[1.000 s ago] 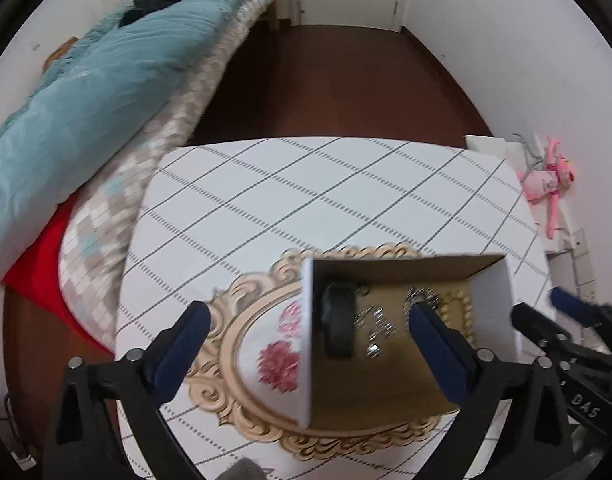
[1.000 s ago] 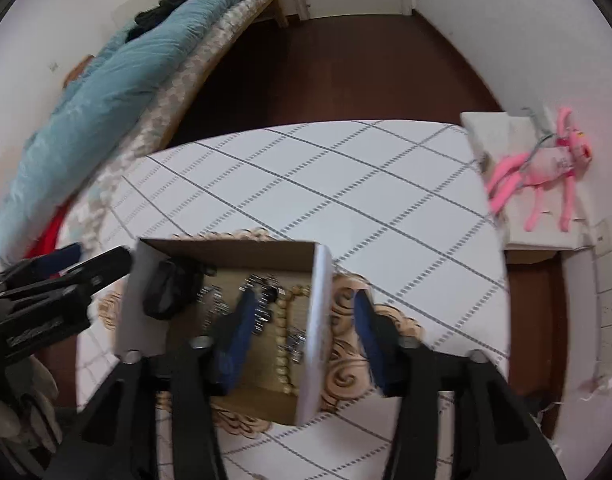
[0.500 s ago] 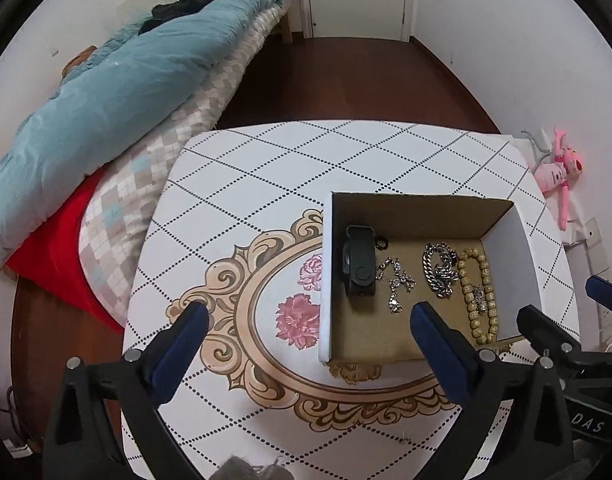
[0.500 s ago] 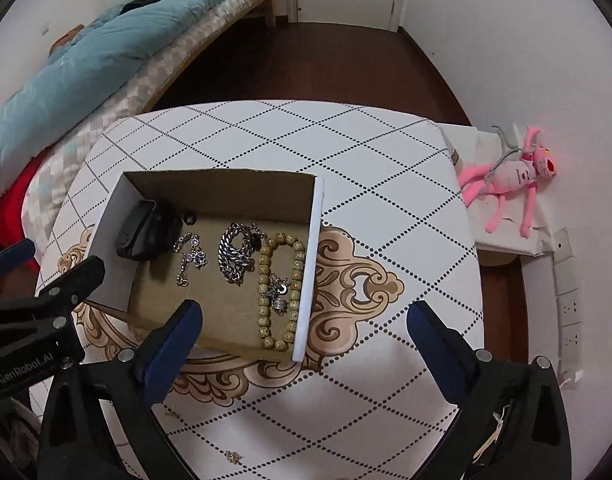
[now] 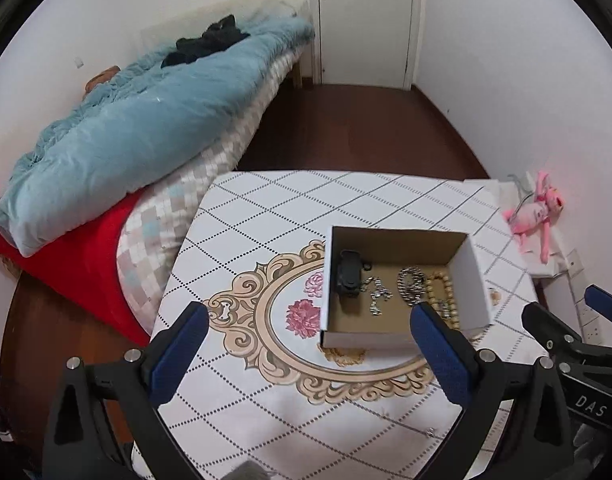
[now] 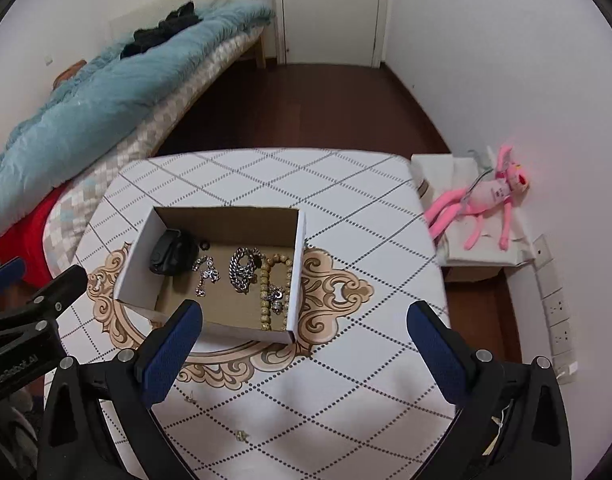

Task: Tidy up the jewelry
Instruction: 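Withdraw both open tools from the box, then pinch a gold stud earring with the right tool while the left tool pinches another earring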

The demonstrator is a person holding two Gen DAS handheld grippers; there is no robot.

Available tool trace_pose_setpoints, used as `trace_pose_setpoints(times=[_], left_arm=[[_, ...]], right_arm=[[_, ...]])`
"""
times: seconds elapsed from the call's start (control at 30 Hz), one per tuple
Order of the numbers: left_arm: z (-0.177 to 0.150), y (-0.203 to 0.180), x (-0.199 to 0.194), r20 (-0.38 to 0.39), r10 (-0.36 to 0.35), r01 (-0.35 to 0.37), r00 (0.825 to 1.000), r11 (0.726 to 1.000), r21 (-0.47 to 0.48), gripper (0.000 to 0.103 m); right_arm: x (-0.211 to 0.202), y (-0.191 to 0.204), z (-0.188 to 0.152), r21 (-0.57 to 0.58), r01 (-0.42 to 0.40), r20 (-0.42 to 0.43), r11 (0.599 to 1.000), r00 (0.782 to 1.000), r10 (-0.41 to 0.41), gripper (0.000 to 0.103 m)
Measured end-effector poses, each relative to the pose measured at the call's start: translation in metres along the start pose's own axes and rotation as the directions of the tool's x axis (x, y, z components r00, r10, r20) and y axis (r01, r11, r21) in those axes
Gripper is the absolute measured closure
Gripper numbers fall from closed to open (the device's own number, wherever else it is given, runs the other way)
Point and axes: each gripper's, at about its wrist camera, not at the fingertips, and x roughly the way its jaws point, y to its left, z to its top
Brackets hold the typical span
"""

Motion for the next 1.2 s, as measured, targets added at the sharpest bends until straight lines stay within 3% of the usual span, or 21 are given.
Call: trace_pose_setpoints(times=[0.3,0.43,0.63,0.77,0.8,0.9,1.07,1.13,1.2], left_arm=[[-0.009,-0.001,-0.056,0.075,-0.045,0.046,0.996,0.999,-0.002,0.000],[-0.015,0.002,-0.062,0.065,-0.059,0.061,0.996,0.998,-0.019,0.000],[-0.053,0.004,-0.019,-0.090,0.029,-0.027,0.996,0.999,0.022,0.000],[-0.097,0.011,0.032,-0.217,0.102,-0.088,0.971,0.993,0.072,0.000],[-0.107,0.013,0.042,-0.243,0.117,-0.099,0.963,0.992,0.083,0.000],[-0.130,0.022,0.063,-0.310,0.127,-0.107,0.942,0.991,0.079,0.000],[-0.144,0.034,0.073,-0.342,0.115,-0.108,0.933,0.993,0.040,0.000],[-0.146,0.037,0.074,-0.347,0.111,-0.107,0.931,0.994,0.030,0.000],[-0.149,0.038,0.077,-0.354,0.108,-0.104,0.929,0.994,0.029,0.000]], right_arm=[[-0.066,-0.005,-0.012,0.023,-0.010,0.113,1.000,0.994,0.007,0.000],[-0.082,-0.007,-0.017,0.026,-0.036,0.126,0.999,0.992,0.032,0.000],[-0.047,-0.004,-0.049,0.032,-0.085,-0.019,0.996,0.996,0.085,0.000],[0.006,0.006,-0.088,0.031,-0.139,-0.141,0.990,0.980,0.142,0.002],[0.022,0.009,-0.100,0.032,-0.152,-0.173,0.988,0.973,0.155,0.004],[0.052,0.017,-0.125,0.026,-0.166,-0.234,0.986,0.958,0.168,0.030],[0.067,0.039,-0.140,-0.036,-0.181,-0.234,0.983,0.958,0.168,0.034],[0.069,0.046,-0.142,-0.070,-0.175,-0.238,0.982,0.959,0.154,0.041],[0.070,0.054,-0.146,-0.111,-0.151,-0.226,0.982,0.966,0.124,0.057]])
